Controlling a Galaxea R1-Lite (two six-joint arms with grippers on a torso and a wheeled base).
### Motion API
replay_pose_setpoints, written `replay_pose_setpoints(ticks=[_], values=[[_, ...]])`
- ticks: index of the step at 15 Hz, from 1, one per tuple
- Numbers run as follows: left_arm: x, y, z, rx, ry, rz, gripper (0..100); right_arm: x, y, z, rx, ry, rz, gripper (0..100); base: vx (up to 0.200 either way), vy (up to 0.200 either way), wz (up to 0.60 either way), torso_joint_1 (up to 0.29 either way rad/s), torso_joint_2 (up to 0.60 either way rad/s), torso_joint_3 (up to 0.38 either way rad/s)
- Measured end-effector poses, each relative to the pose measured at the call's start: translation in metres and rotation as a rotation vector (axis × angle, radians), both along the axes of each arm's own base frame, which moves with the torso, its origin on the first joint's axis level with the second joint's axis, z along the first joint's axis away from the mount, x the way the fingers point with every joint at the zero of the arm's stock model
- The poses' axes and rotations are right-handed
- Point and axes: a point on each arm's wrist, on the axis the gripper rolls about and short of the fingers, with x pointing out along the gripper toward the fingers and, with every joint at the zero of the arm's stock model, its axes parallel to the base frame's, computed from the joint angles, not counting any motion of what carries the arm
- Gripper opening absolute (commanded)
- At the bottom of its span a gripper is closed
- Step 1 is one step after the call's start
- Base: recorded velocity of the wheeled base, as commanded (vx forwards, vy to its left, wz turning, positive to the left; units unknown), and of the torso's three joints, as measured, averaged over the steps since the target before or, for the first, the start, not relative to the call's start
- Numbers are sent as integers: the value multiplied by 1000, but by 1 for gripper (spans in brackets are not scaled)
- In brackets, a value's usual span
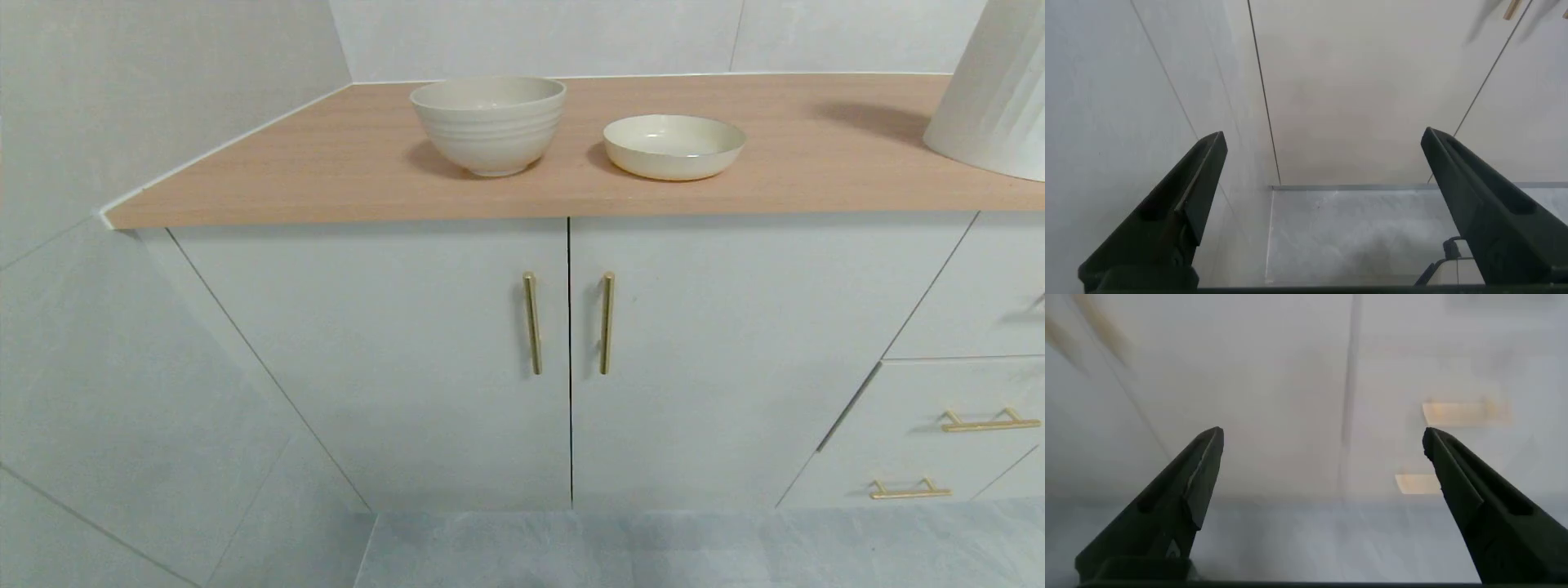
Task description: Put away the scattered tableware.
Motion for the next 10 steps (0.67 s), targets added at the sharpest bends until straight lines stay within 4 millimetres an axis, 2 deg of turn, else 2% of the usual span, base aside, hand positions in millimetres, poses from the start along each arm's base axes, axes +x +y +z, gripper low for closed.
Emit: replay_pose_setpoints(ticks=[2, 4, 7, 10], values=[[0, 0, 0, 0, 0, 0, 100, -7, 3, 28, 13, -84, 123, 100, 0, 0, 0, 0, 0, 0], [0, 0, 0, 0, 0, 0, 100, -3, 5, 43, 15, -44, 251, 100, 0, 0, 0, 0, 0, 0], [0, 0, 0, 0, 0, 0, 100, 18, 9, 62, 33, 99, 440, 100, 0, 0, 0, 0, 0, 0], [0, 0, 0, 0, 0, 0, 100, 54, 14, 92, 71, 221, 592, 100, 0, 0, 0, 0, 0, 0]])
